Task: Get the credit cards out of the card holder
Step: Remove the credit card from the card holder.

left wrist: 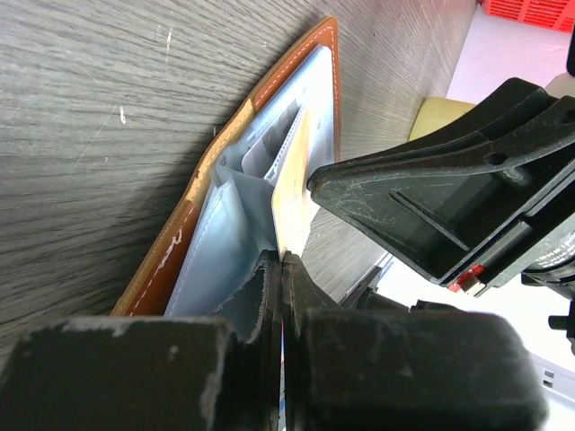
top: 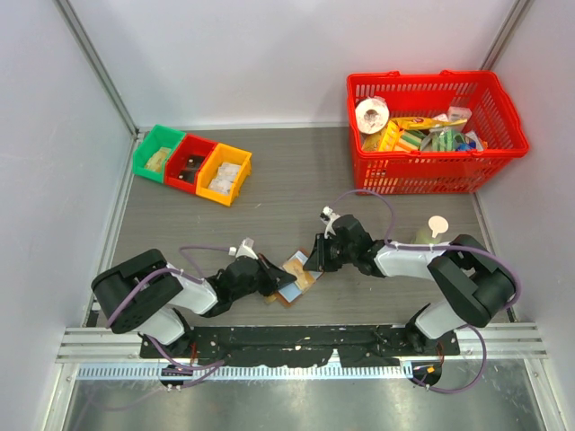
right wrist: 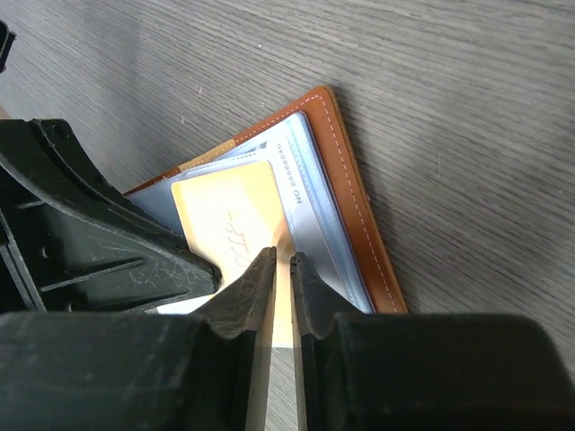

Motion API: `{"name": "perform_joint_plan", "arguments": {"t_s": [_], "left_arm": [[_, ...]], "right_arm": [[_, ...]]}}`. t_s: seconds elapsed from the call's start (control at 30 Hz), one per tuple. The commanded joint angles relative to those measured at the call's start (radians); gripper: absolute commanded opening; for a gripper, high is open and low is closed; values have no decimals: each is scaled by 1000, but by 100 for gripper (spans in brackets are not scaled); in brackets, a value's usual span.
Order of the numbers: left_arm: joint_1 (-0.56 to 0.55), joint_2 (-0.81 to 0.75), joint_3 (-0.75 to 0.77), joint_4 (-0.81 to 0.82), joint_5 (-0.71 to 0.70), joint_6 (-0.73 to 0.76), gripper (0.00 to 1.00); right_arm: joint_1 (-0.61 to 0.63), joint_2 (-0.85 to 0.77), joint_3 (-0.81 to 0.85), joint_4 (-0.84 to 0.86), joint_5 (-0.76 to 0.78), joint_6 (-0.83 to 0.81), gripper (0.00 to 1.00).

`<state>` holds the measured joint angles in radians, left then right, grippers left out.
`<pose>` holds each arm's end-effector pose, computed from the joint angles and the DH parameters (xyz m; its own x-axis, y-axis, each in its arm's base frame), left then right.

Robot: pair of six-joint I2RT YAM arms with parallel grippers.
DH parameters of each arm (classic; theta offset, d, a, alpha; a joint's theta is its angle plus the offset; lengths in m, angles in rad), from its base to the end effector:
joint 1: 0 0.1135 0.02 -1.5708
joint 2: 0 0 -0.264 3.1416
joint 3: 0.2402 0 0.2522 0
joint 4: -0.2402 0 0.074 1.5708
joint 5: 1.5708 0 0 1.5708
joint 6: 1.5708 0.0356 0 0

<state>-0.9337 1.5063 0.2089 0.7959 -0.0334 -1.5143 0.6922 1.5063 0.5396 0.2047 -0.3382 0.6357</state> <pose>0.1336 -0.1785 0.1046 -0.8009 -0.5953 -0.0655 -0.2411 0.4207 -0.8746 0.1998 0.1810 0.1352 -0.8949 -0.0143 -0.4461 -0.3176 0.7227 0.6139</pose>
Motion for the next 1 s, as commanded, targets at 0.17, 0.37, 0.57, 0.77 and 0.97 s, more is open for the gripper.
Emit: {"name": "perform_joint_plan", "arguments": {"t_s": [0.17, 0.37, 0.57, 0.77, 0.97], "left_arm": [[1, -18, -16, 34, -14, -38, 19], [1, -3, -8, 68, 10, -35, 11], [1, -21, -25, 72, 18, -47, 0], [1, -63, -52, 57, 23, -67, 0], [3, -112, -63, -26, 29, -78, 0]], "right_arm": [[-3, 74, -44, -128, 79, -16, 17], [-5, 86, -40, -128, 82, -21, 16], [-8, 101, -46, -128, 88, -14, 16], [-17, 118, -46, -129, 88, -11, 15], [-20, 127, -49, -131, 96, -10, 14]]}}
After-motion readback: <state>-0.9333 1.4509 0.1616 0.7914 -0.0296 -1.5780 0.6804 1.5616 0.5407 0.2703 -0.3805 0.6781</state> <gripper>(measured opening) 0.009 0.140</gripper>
